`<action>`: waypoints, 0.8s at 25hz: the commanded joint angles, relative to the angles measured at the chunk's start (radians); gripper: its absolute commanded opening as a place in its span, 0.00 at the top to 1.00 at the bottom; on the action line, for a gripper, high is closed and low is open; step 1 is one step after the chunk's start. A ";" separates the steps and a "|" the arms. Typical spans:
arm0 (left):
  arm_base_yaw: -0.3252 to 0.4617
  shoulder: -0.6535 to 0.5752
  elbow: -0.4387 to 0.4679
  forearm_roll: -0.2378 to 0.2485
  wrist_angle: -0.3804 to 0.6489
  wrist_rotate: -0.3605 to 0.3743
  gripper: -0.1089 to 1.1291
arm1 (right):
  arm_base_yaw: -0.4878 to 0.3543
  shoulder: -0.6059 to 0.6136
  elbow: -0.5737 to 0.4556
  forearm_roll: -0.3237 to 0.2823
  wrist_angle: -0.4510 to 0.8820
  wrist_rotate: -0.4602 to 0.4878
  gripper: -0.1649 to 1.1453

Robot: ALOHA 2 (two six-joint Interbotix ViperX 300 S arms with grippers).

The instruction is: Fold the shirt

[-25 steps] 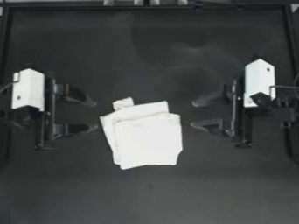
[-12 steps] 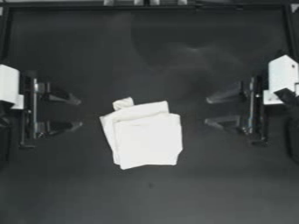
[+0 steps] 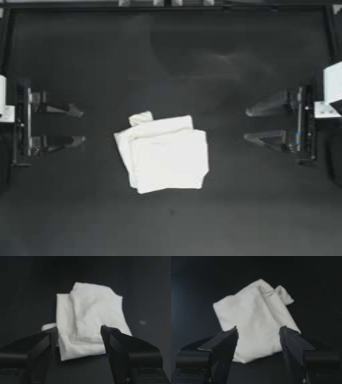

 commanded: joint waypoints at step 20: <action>0.002 -0.192 0.081 0.000 0.025 -0.026 0.20 | 0.002 -0.069 0.026 0.003 0.012 0.002 0.22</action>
